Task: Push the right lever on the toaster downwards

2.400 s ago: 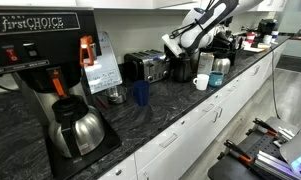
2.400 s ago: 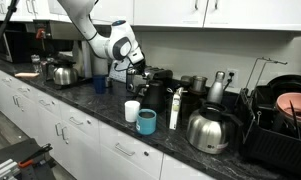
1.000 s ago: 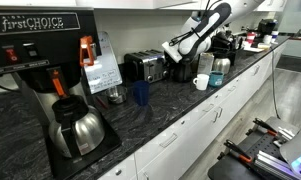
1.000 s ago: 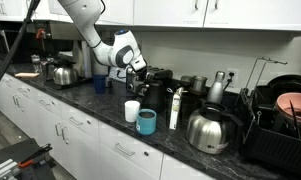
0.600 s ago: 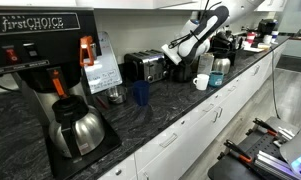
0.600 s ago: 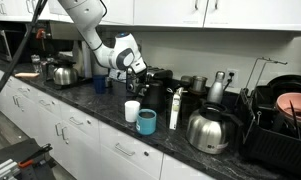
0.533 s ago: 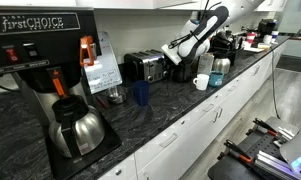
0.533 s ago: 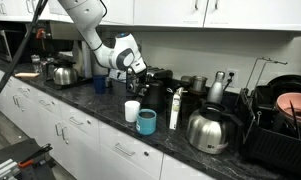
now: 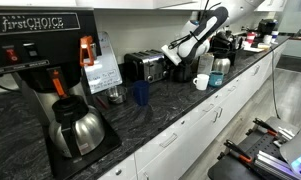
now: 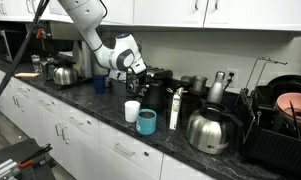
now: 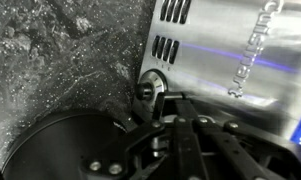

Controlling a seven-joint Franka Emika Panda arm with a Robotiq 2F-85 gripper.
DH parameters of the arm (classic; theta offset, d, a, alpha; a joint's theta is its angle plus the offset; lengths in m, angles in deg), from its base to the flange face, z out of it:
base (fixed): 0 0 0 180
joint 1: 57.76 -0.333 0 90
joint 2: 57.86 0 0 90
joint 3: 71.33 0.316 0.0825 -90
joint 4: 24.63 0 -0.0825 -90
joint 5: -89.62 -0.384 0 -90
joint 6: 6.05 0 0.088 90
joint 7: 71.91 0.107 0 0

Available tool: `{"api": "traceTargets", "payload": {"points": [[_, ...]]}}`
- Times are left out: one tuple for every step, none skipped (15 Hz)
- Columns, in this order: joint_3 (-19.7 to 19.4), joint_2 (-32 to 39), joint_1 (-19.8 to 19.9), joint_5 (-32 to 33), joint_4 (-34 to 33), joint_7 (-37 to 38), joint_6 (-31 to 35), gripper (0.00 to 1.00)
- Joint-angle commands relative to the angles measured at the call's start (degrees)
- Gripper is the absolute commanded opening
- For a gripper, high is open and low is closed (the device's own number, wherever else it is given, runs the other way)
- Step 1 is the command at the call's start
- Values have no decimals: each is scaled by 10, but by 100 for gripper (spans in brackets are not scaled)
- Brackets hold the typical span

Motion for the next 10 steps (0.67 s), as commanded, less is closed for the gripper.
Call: {"api": "traceTargets", "payload": {"points": [[-13,37,-3,7,-22,-1,6,0],[-13,38,-3,7,-21,-1,6,0],[-13,39,-3,8,-20,-2,6,0],[-13,40,-2,8,-19,-3,7,0],[-13,44,-2,8,-19,-3,8,0],[-13,44,-1,8,-19,-3,9,0],[-12,45,-1,7,-18,-4,10,0],[-11,45,0,7,-17,-4,11,0],[-11,46,1,7,-16,-4,12,0],[-10,46,1,7,-15,-4,13,0]]}}
